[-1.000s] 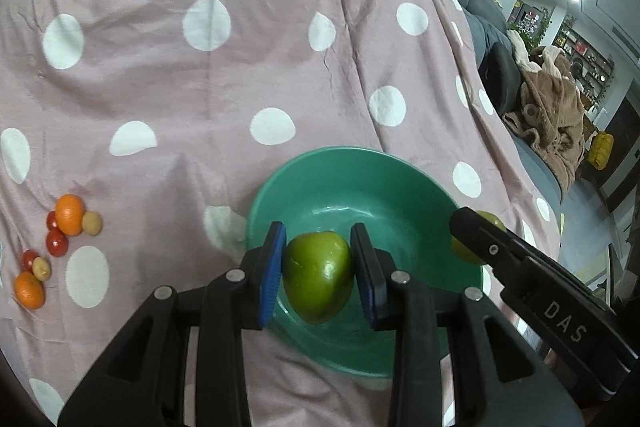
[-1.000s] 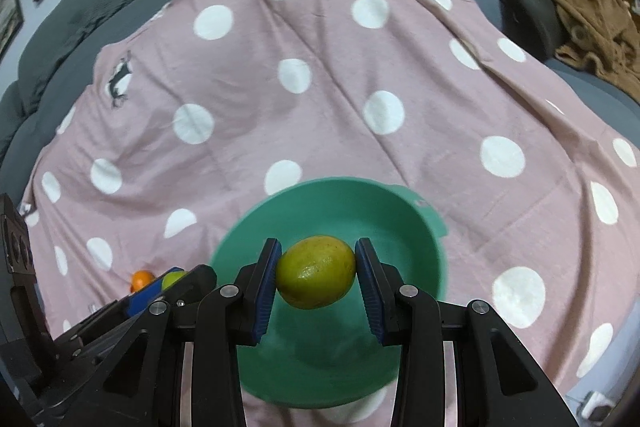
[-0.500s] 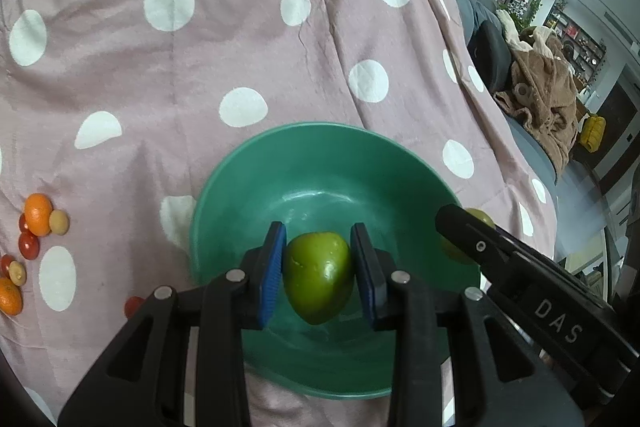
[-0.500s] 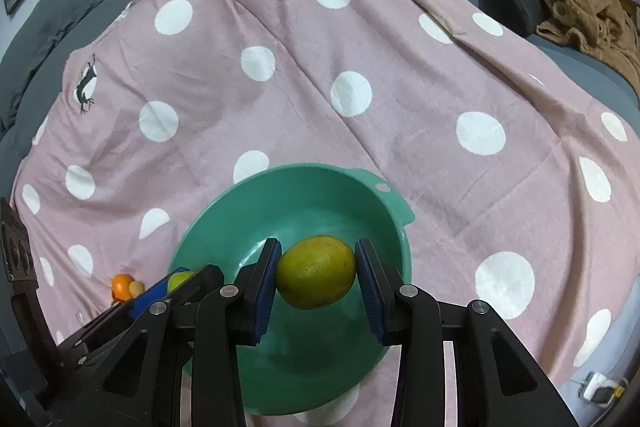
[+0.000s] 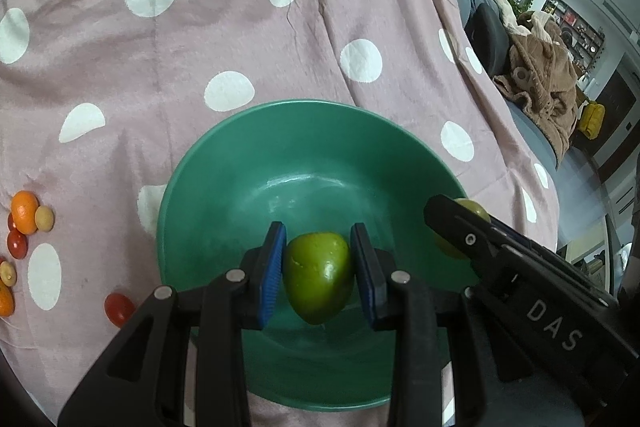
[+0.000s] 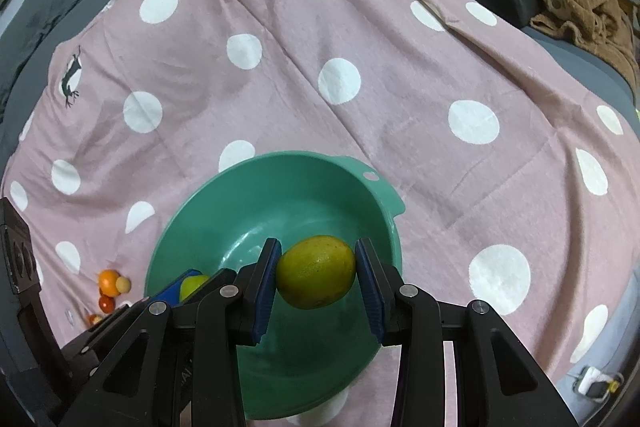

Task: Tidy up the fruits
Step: 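Carry the mango and lemon into the green bowl and open both grippers, then lift both grippers out of the bowl back toward the fruit cluster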

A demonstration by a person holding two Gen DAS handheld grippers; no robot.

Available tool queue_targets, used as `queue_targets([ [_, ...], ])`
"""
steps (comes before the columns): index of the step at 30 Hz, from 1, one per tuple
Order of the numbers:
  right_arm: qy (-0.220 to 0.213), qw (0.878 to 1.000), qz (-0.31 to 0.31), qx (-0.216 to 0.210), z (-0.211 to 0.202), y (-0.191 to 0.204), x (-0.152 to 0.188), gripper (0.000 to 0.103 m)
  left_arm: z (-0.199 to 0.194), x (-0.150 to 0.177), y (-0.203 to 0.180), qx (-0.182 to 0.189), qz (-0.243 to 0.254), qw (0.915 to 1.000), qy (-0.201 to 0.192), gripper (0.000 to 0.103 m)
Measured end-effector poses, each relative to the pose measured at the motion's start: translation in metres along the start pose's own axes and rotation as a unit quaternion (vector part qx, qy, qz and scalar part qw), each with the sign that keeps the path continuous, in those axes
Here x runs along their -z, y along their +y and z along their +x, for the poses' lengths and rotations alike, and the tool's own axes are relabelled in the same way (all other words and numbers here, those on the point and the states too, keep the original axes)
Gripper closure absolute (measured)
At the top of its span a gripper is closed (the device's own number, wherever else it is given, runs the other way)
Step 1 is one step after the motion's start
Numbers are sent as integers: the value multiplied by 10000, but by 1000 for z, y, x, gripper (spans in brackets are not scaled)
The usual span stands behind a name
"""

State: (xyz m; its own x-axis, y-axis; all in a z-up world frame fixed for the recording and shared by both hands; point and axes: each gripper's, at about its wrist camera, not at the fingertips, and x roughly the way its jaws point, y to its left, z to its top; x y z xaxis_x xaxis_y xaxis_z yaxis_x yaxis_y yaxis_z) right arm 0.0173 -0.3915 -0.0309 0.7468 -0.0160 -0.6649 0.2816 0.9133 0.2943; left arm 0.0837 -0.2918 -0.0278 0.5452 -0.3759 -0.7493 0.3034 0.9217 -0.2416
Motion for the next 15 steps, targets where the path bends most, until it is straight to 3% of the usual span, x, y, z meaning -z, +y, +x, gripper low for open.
queue_targets([
  [11,80,9998,5,180,4,0,0,63,3,1,-2,34,36,10000,77,70],
  [14,45,9999,-11,145,2,1,-1,63,-3,1,-3,-29,51,10000,16,62],
  [15,6,9999,7,118,0,0,-2,62,-8,1,-1,5,46,10000,-44,54],
])
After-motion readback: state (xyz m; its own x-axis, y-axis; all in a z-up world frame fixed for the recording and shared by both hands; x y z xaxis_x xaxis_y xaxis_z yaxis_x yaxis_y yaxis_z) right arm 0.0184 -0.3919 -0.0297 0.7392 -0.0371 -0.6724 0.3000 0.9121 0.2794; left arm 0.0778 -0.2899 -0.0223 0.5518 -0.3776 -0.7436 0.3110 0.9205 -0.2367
